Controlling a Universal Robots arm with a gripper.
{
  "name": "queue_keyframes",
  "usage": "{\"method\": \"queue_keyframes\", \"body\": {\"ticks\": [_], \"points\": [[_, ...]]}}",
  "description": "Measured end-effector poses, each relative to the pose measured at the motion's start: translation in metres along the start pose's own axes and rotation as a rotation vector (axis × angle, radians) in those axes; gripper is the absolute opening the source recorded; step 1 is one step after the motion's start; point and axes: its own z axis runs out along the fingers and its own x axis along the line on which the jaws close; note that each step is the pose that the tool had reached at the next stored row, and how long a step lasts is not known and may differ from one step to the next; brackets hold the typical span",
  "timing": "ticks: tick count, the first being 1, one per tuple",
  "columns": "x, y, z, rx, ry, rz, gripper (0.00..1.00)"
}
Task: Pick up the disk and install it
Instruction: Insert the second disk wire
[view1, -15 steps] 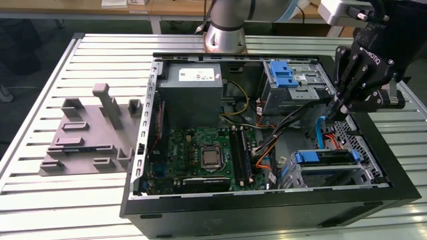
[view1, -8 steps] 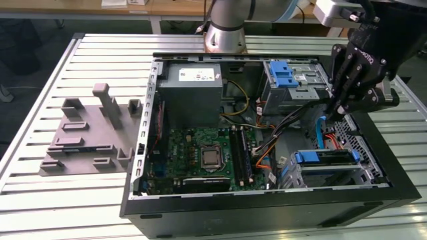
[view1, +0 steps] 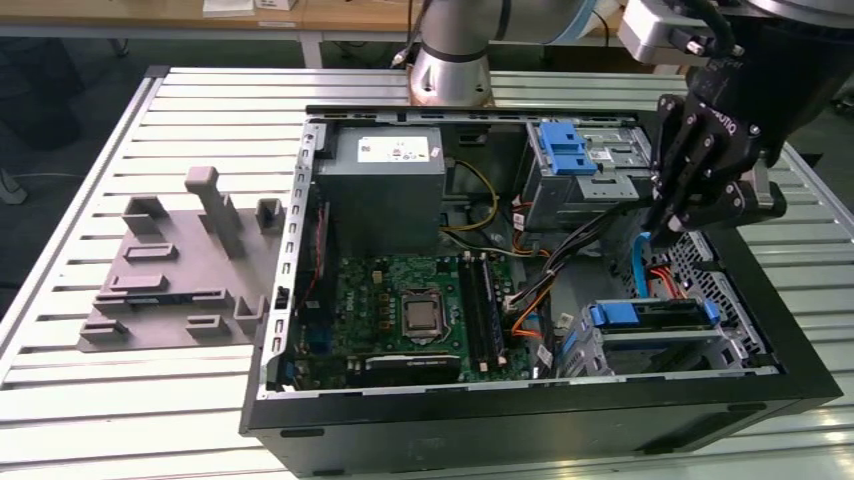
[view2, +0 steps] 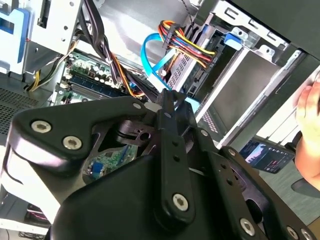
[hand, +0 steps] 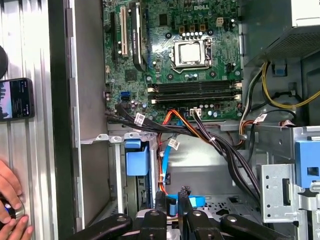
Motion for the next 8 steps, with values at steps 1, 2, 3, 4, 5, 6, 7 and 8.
{"method": "queue_keyframes", "body": {"ticks": [1,2,3,4,5,6,7,8], "points": [[-0.0002,0.0,0.0013,0.0002,0.0005,0.0,0.24],[-0.0004,0.0,0.0025,0.0004,0.0015,0.0,0.24],[-0.0005,0.0,0.0036,0.0006,0.0027,0.0,0.24],[-0.0007,0.0,0.0044,0.0008,0.0048,0.0,0.24],[-0.0009,0.0,0.0053,0.0012,0.0075,0.0,0.24],[-0.001,0.0,0.0062,0.0015,0.0119,0.0,0.24],[-0.0011,0.0,0.007,0.0018,0.0157,0.0,0.24],[-0.0011,0.0,0.0076,0.0021,0.0186,0.0,0.24]]}}
